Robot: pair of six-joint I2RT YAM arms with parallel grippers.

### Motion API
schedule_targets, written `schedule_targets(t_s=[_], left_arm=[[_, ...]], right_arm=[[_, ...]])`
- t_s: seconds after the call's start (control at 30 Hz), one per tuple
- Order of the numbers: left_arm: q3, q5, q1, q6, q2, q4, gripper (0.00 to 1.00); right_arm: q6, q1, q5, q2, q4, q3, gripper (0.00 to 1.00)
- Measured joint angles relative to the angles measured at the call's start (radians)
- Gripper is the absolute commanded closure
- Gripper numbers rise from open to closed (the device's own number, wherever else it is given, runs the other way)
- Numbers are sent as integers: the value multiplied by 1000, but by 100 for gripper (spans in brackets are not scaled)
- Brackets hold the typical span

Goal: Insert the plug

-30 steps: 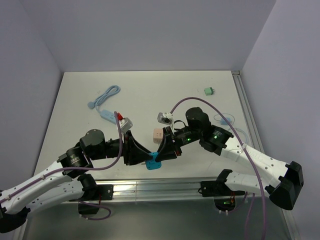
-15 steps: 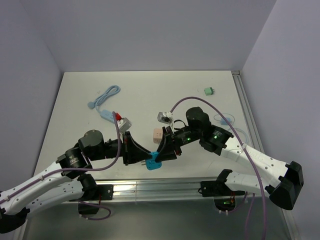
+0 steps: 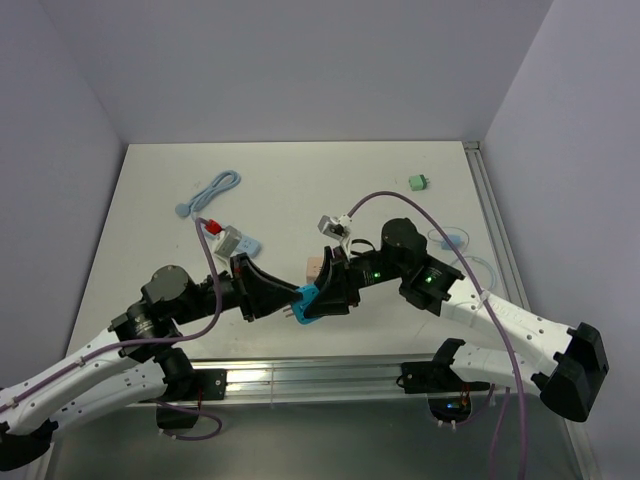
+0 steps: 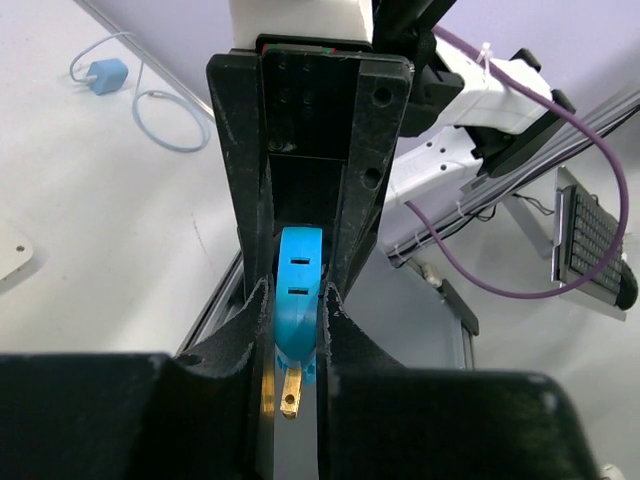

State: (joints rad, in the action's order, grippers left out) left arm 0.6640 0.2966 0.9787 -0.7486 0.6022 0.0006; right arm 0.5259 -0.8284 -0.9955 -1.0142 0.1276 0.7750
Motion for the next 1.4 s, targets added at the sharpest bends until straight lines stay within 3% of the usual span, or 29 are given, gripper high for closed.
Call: schedule_targets(t_s=[0.33, 0.83, 1.0, 1.1, 1.2, 1.23, 1.33, 1.4], left_arm=[[-41, -7, 0, -35, -5, 79, 100], [-56, -7, 0, -55, -2, 131, 100], [-56, -10, 0, -59, -2, 133, 100], [-56, -18, 0, -58, -2, 126, 100], [-56, -49, 0, -56, -14, 103, 68], [-56, -71, 1, -55, -22, 85, 43], [-56, -187, 2, -60, -62, 26, 7], [-56, -270, 0, -76, -108, -20, 1]], right_arm=[[106, 0, -13, -25, 168, -3, 59], [121, -15, -15, -51, 184, -3, 68], [122, -20, -7, -53, 185, -3, 100], [109, -24, 1, -55, 165, 5, 100], [90, -31, 31, -55, 132, 13, 100], [81, -35, 52, -55, 115, 16, 100], [52, -46, 120, -55, 40, 24, 100], [37, -47, 168, -55, -23, 30, 100]])
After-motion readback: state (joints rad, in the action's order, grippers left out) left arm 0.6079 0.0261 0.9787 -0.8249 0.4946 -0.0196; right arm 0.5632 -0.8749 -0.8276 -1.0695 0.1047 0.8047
